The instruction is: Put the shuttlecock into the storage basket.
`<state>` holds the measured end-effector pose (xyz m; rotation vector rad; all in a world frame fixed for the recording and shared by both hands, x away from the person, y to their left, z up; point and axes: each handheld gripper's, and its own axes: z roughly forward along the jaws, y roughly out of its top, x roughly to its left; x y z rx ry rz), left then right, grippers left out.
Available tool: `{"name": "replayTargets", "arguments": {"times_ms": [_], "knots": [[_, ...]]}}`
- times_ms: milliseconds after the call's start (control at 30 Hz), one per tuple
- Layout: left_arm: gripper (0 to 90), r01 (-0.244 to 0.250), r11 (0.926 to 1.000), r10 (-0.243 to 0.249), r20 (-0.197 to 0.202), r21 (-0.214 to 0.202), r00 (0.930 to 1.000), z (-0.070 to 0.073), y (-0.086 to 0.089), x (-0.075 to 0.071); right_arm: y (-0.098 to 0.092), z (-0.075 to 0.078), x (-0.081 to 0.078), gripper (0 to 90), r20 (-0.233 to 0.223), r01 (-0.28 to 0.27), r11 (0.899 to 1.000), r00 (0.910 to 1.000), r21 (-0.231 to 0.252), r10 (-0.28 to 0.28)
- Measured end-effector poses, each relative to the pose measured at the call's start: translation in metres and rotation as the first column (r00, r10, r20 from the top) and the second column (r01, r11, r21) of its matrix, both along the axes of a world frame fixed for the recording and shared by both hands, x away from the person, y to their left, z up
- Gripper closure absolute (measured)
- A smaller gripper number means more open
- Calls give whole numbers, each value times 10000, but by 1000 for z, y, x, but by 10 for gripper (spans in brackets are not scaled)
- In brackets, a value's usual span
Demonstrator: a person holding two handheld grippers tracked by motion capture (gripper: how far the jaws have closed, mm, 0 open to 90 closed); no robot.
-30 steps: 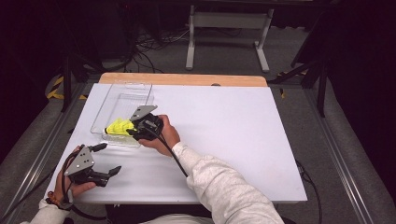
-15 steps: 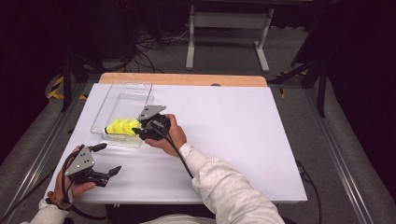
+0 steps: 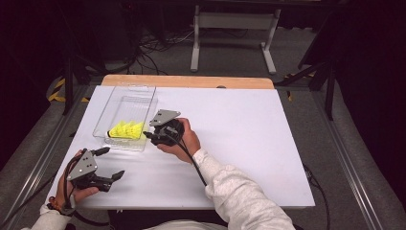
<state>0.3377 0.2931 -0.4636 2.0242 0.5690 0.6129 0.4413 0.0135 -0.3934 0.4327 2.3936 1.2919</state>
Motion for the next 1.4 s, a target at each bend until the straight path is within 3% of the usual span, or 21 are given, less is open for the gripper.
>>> {"name": "replayTargets", "arguments": {"times_ms": [300, 867, 1400], "knots": [[62, 13, 10000, -13, -50, 73, 10000, 0, -1, 0, -17, -1, -1, 522, 21, 218, 9997, 9998, 129, -218], [62, -6, 9999, 7, -63, 154, 10000, -1, -2, 1, -51, 0, -10, 457, 500, 697, 9975, 9963, -80, -692], [62, -43, 10000, 44, -98, 55, 9999, -1, -2, 0, -85, 3, -20, 368, 1148, 1176, 9931, 9864, 52, -1174]]}}
